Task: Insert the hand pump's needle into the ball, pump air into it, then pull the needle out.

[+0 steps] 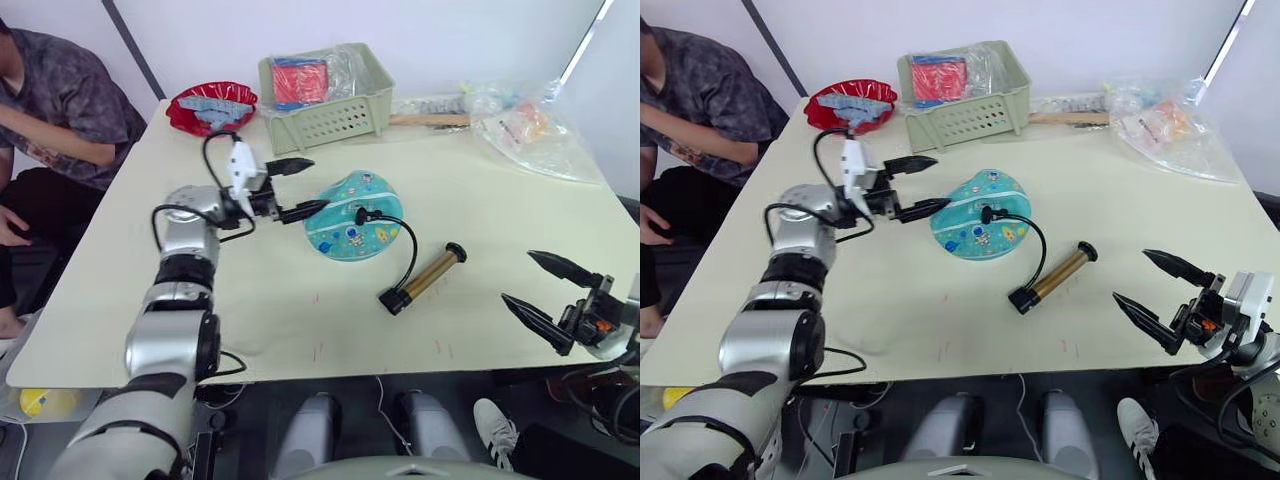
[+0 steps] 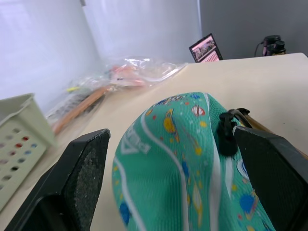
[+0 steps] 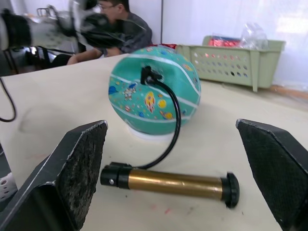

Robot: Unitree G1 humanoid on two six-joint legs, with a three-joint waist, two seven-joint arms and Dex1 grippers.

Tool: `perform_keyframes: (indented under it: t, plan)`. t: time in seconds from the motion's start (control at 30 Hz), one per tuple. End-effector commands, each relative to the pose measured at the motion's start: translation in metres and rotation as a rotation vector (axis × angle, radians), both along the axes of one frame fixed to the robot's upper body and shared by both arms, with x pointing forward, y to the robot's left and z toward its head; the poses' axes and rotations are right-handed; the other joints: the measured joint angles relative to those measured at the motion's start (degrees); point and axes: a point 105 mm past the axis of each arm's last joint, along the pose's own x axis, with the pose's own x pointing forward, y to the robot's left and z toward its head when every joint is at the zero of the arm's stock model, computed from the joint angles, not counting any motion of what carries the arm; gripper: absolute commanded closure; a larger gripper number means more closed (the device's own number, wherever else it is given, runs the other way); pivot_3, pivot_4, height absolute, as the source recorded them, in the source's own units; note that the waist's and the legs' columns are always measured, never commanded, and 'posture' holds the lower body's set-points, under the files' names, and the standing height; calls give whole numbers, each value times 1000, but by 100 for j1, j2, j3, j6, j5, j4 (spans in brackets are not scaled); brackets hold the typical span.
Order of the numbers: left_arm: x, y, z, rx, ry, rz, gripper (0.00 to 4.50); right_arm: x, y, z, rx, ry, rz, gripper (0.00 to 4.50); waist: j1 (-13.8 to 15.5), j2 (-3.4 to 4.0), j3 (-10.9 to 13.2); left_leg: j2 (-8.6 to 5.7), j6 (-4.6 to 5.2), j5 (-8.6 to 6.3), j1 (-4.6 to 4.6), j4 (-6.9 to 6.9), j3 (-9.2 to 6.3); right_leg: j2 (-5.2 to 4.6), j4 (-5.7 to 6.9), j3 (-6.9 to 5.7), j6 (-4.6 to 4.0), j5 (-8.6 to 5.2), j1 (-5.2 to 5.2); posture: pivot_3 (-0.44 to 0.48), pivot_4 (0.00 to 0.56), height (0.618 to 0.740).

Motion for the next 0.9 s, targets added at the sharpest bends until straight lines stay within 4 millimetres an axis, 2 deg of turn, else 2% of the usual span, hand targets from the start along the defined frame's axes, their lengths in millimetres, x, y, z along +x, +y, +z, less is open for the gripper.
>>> perform_keyframes:
  t: [0.03, 0.23, 0.37, 0.5, 0.9]
  plan:
    - [-15, 14, 8, -22, -6, 23, 139, -2, -4, 5, -14, -39, -12, 0, 20, 3, 2, 1, 0, 0, 0, 0, 0, 0, 0, 0, 0, 0, 0, 0, 150, 738]
    - [-48, 40, -18, -25, 72, 156, 139, -4, -18, -9, -54, 0, -49, 0, 45, 7, 2, 7, -1, 0, 3, 3, 3, -3, -2, 6, -2, 1, 1, 0, 150, 738]
    - [-67, 51, -38, -12, 120, 238, 139, -3, -29, -16, -75, 19, -74, 0, 51, 10, 4, 12, -1, 0, 8, 2, 10, -6, -1, 17, -5, 1, 1, 0, 150, 738]
    - [-95, 66, -67, 0, 196, 336, 139, -2, -42, -24, -101, 43, -87, 0, 34, 14, 3, 25, -2, -1, 15, 2, 23, -17, -4, 29, -12, 6, 1, 0, 150, 738]
    - [-139, 110, -93, 96, 271, 505, 139, -9, -72, -35, -176, 86, -129, 0, 138, 17, 5, 51, -2, -1, 47, -5, 84, -4, -4, 64, -41, -2, 6, 0, 150, 738]
